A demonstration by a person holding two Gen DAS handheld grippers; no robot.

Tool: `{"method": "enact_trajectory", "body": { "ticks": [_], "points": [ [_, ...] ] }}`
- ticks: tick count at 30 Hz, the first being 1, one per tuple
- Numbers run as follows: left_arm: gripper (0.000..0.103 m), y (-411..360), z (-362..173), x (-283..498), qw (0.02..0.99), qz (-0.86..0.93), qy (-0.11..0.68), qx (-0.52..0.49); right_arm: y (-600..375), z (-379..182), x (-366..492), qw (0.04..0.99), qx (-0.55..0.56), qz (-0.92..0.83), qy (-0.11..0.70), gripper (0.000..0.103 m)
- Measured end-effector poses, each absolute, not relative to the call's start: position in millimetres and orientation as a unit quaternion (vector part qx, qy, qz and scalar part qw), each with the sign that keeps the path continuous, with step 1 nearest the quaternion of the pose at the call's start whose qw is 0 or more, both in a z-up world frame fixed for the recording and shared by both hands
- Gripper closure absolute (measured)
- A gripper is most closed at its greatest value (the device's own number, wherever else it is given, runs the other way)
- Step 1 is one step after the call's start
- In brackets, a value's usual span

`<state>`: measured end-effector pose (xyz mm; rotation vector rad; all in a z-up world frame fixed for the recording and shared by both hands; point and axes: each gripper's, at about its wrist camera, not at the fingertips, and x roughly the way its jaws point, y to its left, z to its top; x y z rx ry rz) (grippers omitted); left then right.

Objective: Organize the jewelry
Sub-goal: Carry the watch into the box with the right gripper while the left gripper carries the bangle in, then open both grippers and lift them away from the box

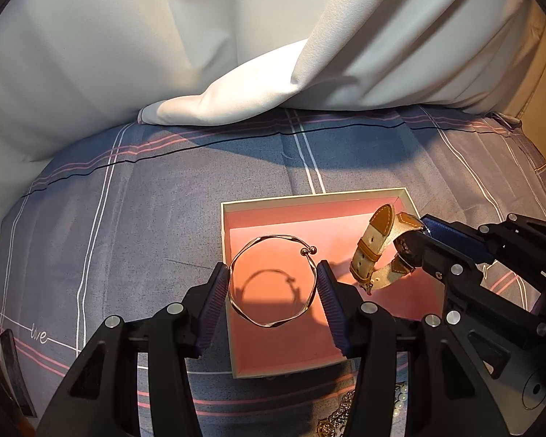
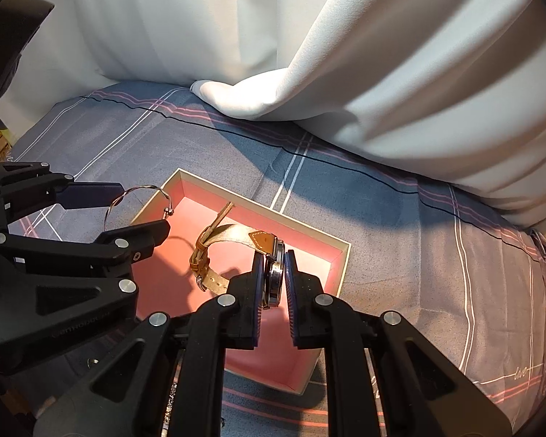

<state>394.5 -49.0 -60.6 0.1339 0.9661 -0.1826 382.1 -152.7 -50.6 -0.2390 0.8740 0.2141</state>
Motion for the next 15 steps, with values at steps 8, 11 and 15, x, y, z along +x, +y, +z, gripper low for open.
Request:
{"method": "enact_trajectory", "body": {
  "ticks": [8,11,15],
  "points": [
    [0.029,-47.6,-72.2,399.6,0.876,-0.073,0.471,0.067,-155.9,-65.8,383.0,0.887,-0.130,0.075,0.436,0.079],
    [0.019,-43.8,-55.6,394.9,0.887,-0.080,0.451,0.065,-164.5,-49.6,377.2,0.900,-0.132,0.056,0.412,0.059],
    [0.006,-34.9,-28.3,383.0,0.907,-0.084,0.408,0.060,-175.4,-22.2,361.7,0.921,-0.128,0.041,0.366,0.025]
  ]
}}
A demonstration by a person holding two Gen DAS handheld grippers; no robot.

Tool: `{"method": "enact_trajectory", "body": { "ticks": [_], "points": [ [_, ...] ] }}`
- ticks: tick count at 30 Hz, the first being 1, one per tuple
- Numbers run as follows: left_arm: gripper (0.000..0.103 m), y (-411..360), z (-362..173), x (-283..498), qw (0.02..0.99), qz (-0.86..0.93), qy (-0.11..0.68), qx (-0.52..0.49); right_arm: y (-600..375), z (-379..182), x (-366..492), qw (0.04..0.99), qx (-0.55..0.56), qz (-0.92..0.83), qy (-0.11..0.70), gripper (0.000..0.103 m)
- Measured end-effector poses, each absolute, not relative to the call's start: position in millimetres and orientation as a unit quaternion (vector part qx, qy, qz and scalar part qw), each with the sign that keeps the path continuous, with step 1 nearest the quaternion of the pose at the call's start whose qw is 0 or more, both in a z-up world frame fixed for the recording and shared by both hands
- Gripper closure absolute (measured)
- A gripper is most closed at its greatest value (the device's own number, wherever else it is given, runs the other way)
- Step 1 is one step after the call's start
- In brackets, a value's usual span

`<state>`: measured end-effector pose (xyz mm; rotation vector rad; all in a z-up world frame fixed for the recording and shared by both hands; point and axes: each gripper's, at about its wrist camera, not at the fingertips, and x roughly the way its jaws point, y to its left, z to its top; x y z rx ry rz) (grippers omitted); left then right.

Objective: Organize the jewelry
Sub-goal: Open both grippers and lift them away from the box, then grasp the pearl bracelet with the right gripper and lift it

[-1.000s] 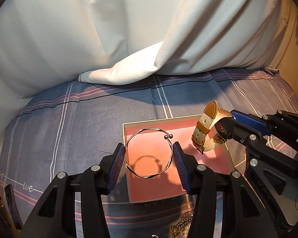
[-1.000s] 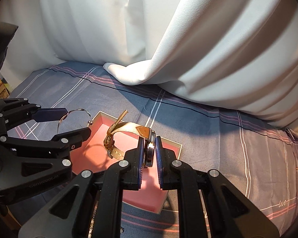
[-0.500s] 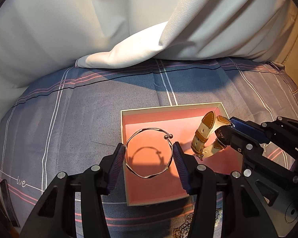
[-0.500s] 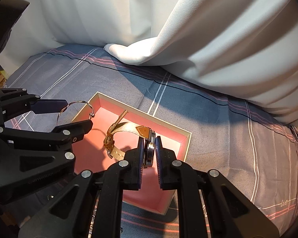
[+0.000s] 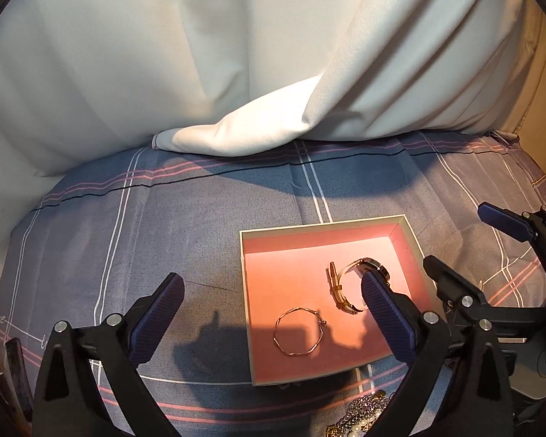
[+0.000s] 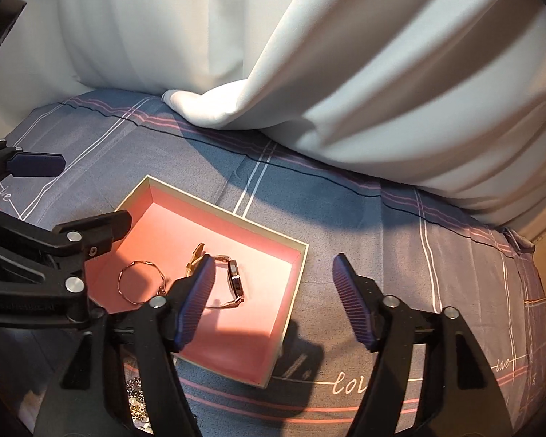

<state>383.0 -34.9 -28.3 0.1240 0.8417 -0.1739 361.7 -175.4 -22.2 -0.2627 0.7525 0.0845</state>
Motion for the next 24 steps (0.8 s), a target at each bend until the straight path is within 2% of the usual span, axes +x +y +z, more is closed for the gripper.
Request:
{"method": "enact_trajectory", "body": {
  "ticks": [4,9,16,18,22,24],
  "points": [
    [0.006,-27.2,-23.1,369.3,0.905,-0.107,0.409,0.051,-183.9,-10.6,341.8,0.930,-0.111,0.053,0.347,0.015],
    [0.006,-15.9,-59.4,334.2,0.881,-0.129,0.454,0.046,-187.0,-26.6,307.0,0.926,-0.099,0.071,0.357,0.014],
    [0.006,-2.1,-115.9,283.8,0.862,-0.107,0.493,0.047,-183.8,-85.0,263.0,0.902,-0.067,0.102,0.415,0.014],
    [0.006,0.8,-124.5,274.9,0.865,-0.095,0.490,0.053,-180.3,-100.8,254.3,0.894,-0.061,0.108,0.431,0.015],
    [0.006,2.0,-136.0,265.1,0.862,-0.096,0.494,0.063,-173.6,-122.6,248.2,0.883,-0.051,0.117,0.452,0.026],
    [0.006,-1.3,-142.5,263.6,0.861,-0.090,0.494,0.080,-168.7,-129.7,246.6,0.882,-0.053,0.119,0.453,0.027]
  ]
}}
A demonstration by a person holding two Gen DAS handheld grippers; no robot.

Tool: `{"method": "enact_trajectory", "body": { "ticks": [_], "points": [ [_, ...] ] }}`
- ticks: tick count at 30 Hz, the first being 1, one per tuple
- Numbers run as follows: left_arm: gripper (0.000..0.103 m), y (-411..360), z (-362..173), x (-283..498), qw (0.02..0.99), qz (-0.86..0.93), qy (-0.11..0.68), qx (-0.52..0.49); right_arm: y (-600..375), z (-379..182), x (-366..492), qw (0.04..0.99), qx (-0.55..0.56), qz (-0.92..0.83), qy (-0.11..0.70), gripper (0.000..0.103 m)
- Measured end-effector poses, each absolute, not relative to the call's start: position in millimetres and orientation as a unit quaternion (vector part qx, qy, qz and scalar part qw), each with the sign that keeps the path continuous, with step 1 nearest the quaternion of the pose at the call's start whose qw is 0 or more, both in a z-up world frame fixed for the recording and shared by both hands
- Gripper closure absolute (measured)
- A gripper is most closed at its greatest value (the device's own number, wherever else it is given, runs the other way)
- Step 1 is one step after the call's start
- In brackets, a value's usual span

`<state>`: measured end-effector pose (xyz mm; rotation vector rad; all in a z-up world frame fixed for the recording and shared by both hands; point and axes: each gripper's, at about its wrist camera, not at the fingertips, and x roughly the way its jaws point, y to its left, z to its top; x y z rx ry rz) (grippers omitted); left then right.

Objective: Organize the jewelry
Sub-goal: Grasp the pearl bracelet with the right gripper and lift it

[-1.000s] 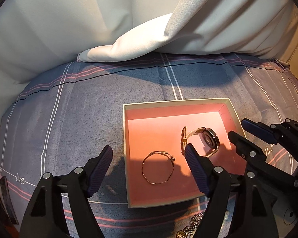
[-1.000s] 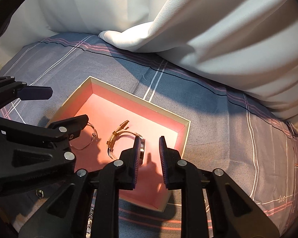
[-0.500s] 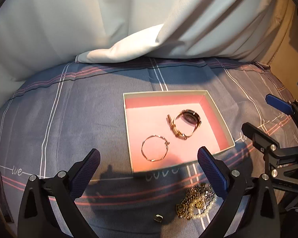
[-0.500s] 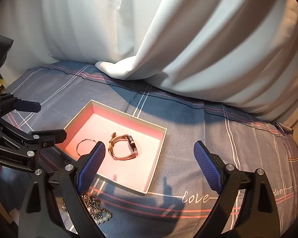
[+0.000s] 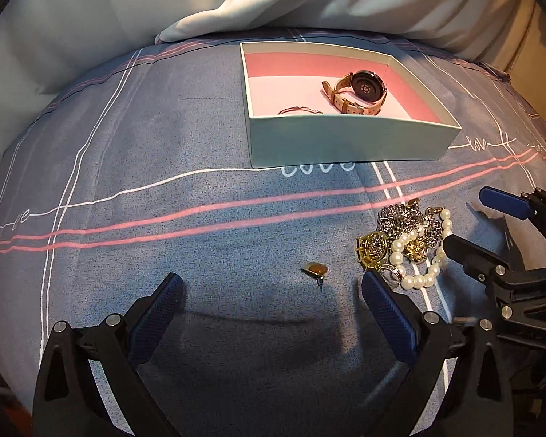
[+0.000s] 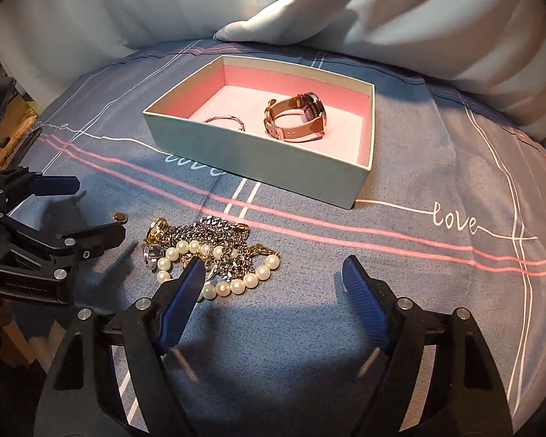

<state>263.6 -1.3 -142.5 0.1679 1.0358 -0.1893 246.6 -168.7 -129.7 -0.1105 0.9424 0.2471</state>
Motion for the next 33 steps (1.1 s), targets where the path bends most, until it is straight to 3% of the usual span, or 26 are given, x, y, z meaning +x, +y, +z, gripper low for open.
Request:
{"method": "enact_trajectory", "body": {
  "ticks": [6,8,12,14,18,23,26,33],
  "points": [
    [0.005,-5.5,-158.0,266.3,0.868,-0.082,0.480,0.096,-164.7,-150.1,242.5,0.884,-0.039,0.106,0.453,0.033],
    [0.005,-6.7,-158.4,268.2,0.870,-0.082,0.477,0.096,-159.4,-149.5,240.6,0.885,-0.045,0.106,0.451,0.040],
    [0.007,-9.2,-157.8,266.6,0.873,-0.084,0.471,0.098,-151.1,-148.4,235.3,0.884,-0.043,0.110,0.452,0.064],
    [0.015,-11.1,-156.3,264.3,0.874,-0.089,0.468,0.099,-152.9,-147.4,234.8,0.882,-0.028,0.109,0.457,0.069],
    [0.035,-20.0,-151.6,257.3,0.875,-0.111,0.457,0.112,-159.6,-144.9,233.2,0.877,-0.005,0.121,0.465,0.091],
    [0.073,-21.2,-144.1,256.4,0.878,-0.135,0.449,0.101,-169.2,-138.3,229.4,0.882,0.009,0.121,0.455,0.093],
    [0.084,-14.4,-140.3,259.9,0.876,-0.145,0.453,0.076,-172.8,-126.5,225.9,0.892,0.005,0.118,0.436,0.093],
    [0.092,-4.0,-131.3,262.3,0.874,-0.158,0.457,0.038,-178.8,-95.9,225.2,0.910,0.002,0.122,0.397,0.093]
  ]
}}
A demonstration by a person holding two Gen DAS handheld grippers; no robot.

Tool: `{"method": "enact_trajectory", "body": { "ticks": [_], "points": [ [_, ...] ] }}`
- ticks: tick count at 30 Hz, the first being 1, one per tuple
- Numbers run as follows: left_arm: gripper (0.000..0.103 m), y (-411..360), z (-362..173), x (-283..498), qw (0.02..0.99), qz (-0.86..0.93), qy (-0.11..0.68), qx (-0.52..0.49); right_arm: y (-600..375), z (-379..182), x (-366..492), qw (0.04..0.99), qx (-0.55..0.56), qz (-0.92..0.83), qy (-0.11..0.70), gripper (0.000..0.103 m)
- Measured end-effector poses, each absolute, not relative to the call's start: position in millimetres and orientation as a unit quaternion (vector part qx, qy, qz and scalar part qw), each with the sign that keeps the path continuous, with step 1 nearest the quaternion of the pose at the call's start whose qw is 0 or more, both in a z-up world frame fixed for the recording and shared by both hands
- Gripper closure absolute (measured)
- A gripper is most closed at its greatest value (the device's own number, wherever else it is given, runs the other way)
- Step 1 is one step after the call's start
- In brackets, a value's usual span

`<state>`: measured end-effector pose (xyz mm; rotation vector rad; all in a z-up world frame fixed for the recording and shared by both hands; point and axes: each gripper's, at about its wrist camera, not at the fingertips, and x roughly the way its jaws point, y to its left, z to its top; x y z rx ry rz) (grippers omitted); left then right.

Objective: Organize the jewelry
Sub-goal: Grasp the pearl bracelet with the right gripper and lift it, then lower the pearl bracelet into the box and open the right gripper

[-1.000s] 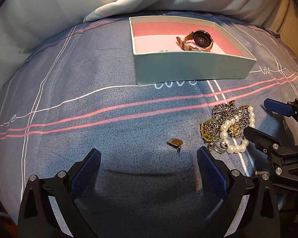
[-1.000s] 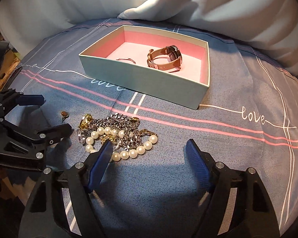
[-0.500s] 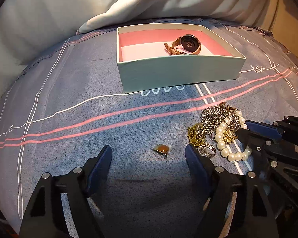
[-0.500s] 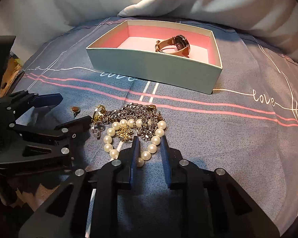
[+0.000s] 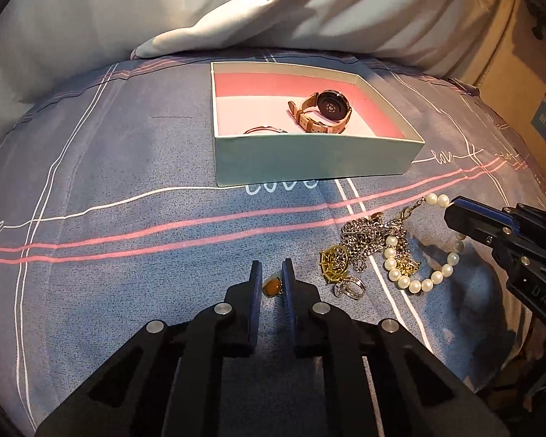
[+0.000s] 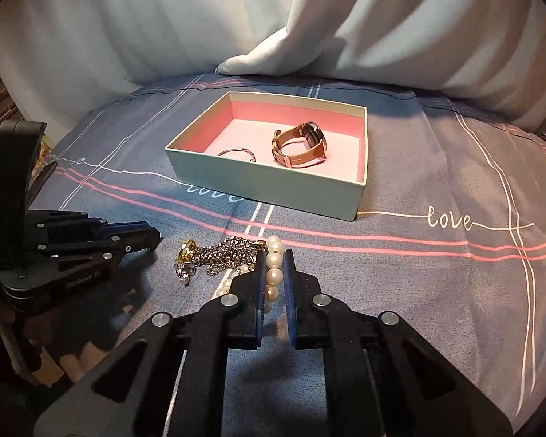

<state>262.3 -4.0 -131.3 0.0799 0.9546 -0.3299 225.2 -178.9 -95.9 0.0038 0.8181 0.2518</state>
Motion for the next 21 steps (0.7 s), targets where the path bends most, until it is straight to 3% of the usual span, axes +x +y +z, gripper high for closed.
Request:
{"method": "enact_trajectory", "body": {
  "ticks": [21],
  "points": [
    [0.093,-17.5,-68.1,269.3,0.897,-0.181,0.401,0.044,-183.2,18.6,221.8,0.953,-0.060,0.136,0.265,0.093]
  ]
}}
